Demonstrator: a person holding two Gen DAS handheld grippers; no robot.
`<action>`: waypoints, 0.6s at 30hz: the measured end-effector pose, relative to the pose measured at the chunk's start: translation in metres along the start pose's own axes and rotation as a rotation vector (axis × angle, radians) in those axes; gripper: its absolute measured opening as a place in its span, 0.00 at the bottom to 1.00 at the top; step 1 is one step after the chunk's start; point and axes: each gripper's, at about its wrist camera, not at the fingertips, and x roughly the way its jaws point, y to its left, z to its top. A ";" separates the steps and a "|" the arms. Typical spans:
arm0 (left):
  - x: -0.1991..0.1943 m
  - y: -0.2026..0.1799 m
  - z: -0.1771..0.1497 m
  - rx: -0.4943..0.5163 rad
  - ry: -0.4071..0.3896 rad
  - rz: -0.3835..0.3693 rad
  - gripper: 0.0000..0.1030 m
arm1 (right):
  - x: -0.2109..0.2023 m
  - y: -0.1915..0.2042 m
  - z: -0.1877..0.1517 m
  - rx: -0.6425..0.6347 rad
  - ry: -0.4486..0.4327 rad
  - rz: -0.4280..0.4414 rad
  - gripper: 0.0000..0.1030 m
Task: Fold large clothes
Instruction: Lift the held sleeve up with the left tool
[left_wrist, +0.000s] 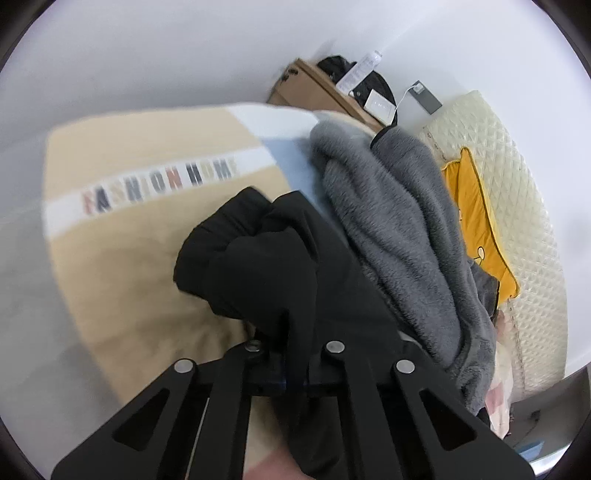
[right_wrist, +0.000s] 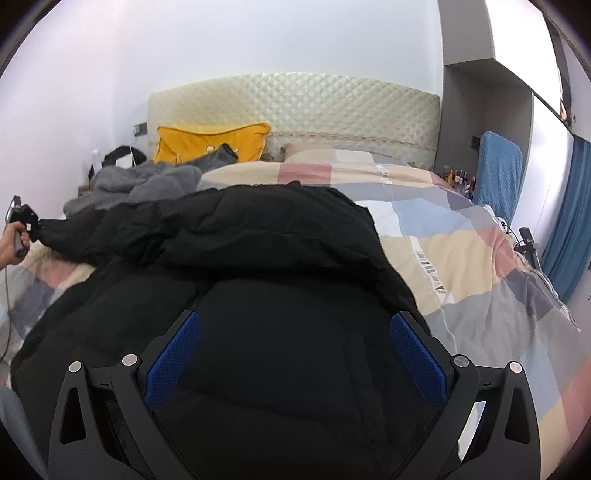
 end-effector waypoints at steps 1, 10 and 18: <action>-0.014 -0.004 0.001 -0.001 -0.016 0.000 0.04 | -0.002 -0.001 0.001 0.004 -0.006 0.004 1.00; -0.124 -0.073 0.002 0.113 -0.142 -0.049 0.03 | -0.027 -0.011 0.002 0.007 -0.054 0.037 1.00; -0.207 -0.160 -0.017 0.229 -0.226 -0.100 0.03 | -0.041 -0.030 -0.004 0.024 -0.059 0.066 1.00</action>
